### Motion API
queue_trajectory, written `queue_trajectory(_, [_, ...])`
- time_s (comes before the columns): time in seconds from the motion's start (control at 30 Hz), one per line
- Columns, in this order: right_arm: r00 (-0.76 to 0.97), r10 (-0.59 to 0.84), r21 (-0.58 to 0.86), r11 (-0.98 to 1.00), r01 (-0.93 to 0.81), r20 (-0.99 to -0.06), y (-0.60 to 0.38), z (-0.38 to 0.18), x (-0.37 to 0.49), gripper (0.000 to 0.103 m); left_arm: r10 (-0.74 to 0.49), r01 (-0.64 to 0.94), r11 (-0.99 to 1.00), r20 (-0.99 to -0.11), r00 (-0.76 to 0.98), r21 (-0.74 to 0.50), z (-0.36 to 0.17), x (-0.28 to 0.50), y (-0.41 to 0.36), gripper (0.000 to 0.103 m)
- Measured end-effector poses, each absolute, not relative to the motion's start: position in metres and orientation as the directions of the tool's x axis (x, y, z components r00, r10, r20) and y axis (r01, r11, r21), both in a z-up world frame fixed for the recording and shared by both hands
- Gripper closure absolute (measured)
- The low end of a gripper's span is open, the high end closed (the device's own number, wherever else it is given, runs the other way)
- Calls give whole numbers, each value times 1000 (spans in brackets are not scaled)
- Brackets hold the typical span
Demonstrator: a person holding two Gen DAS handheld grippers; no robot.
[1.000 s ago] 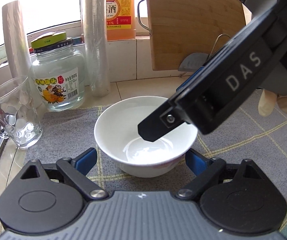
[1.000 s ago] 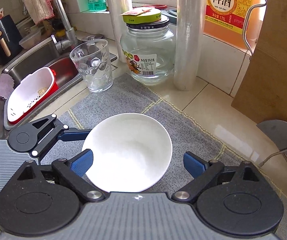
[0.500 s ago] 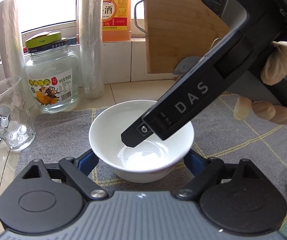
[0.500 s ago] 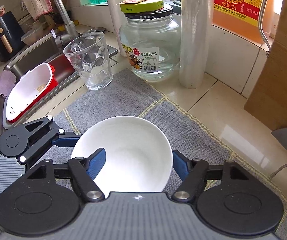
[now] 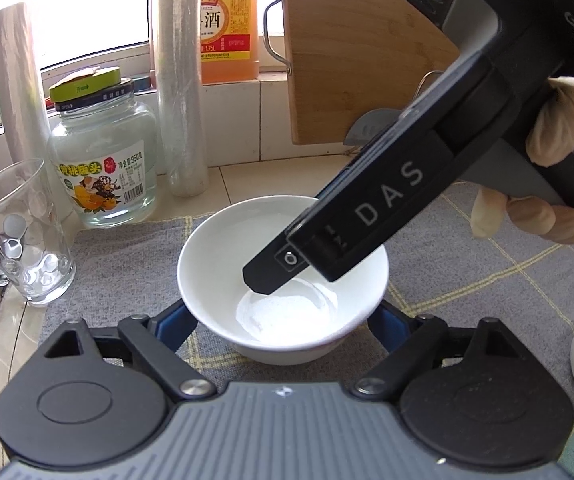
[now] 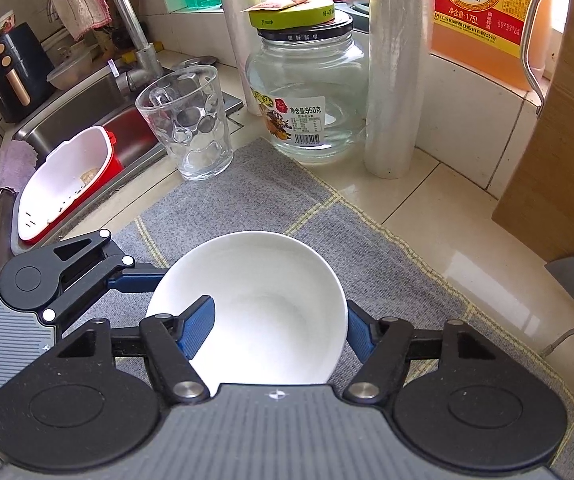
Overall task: Organize plates and bowls
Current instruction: 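Carry the pink-flower bowl with both tools to the two stacked bowls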
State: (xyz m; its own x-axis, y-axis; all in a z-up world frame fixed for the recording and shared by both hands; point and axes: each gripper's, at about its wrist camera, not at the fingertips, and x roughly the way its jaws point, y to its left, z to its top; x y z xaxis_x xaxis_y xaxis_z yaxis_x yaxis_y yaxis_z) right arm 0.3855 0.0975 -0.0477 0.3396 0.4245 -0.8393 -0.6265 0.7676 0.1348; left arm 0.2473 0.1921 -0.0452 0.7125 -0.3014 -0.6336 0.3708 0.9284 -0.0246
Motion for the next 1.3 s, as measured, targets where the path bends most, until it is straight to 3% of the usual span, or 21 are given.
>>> queue_trajectory(1.3, [417,503,194,783,-591,-757,34,16,235,29,-369,530,846,-661,653,52,21,126,138,12])
